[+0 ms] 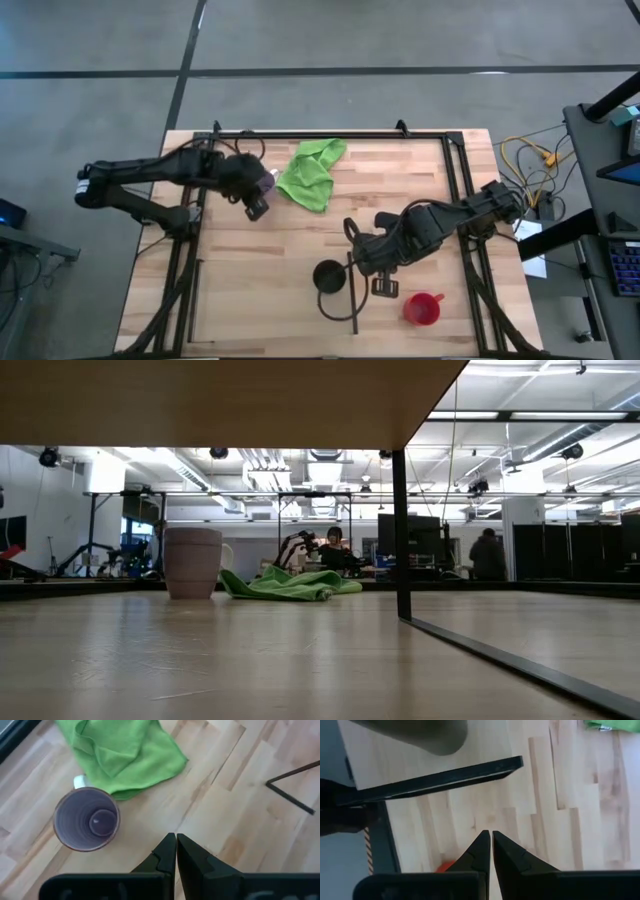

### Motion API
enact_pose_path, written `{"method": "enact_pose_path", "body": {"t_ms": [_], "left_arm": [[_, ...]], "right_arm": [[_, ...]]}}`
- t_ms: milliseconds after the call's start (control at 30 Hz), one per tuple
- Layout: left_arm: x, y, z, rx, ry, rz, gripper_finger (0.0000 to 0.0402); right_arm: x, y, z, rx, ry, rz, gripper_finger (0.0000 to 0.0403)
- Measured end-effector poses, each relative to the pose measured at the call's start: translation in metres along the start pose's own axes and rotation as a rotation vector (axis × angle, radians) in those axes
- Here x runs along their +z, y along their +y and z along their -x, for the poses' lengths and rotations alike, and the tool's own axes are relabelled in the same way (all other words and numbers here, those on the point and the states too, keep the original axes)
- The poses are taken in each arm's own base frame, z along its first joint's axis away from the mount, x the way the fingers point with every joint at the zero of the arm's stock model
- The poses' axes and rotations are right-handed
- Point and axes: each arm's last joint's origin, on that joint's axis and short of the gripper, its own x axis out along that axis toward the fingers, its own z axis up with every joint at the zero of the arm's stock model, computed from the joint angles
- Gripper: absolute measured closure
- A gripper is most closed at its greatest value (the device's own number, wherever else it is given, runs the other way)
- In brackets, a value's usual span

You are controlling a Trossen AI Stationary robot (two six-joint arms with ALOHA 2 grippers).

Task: Stack small to large cups/mugs on shelf
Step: Put the purple mug on the shelf

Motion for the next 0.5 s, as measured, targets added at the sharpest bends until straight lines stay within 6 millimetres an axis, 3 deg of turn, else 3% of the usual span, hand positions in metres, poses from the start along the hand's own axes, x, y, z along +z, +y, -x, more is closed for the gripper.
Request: {"method": "enact_pose_path", "body": {"t_ms": [233,500], "left_arm": [[0.011,0.012,-0.029,0.050,0.095,-0.041,0.0397],[0.024,0.017,-0.067,0.090,0.214,-0.051,0.0330]], "right_arm": [[-0.004,0.006,0.002,0.010,-0.006,-0.004,0.0390],[-0.009,0.015,0.003,0.018,-0.004,0.025,0.0390]]}}
